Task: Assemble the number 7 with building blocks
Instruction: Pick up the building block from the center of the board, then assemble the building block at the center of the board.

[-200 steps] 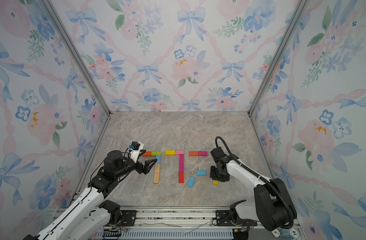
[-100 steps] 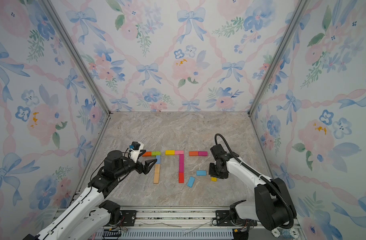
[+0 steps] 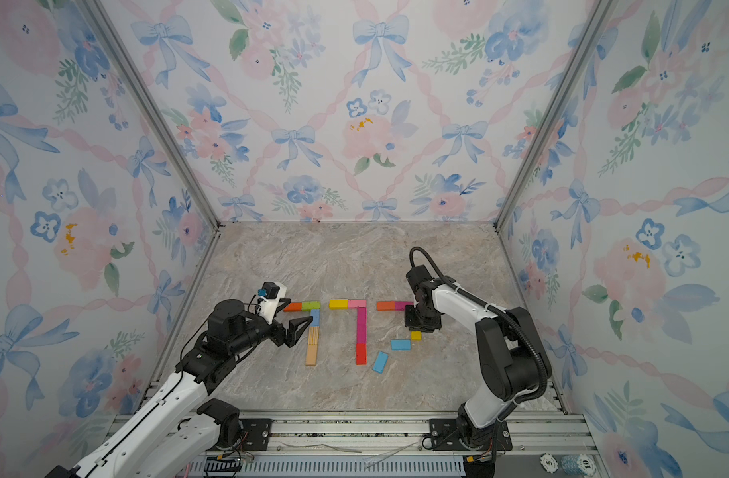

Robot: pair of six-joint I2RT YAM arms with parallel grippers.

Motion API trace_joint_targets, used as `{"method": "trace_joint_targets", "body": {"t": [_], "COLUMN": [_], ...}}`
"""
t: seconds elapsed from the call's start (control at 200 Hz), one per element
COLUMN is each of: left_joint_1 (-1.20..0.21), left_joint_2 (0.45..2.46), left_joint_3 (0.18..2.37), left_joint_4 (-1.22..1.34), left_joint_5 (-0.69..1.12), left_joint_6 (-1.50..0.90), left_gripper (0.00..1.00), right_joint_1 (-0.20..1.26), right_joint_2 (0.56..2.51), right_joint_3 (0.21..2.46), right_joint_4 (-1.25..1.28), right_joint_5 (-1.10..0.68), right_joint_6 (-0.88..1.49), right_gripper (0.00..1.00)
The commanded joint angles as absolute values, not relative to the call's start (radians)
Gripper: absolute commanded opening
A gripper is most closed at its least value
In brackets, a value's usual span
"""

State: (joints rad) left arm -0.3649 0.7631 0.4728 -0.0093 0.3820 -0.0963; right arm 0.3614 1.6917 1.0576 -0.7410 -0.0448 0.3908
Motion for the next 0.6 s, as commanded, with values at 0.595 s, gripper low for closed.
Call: {"method": "trace_joint_targets", "body": {"t": [0.595], "left_joint_1": [-0.360], "left_joint_2": [0.788], "left_joint_3": [0.460], "left_joint_4": [-0.021], "left_joint_5": [0.379], "left_joint_6": [-0.078], "left_gripper": [0.98], "right_joint_1": [0.392], "right_joint_2": [1.913], "right_joint_3": [1.239], "right_joint_4": [-0.797], "right_joint_5": [0.038], "right_joint_6": [0.328], "right_gripper": [0.20]}}
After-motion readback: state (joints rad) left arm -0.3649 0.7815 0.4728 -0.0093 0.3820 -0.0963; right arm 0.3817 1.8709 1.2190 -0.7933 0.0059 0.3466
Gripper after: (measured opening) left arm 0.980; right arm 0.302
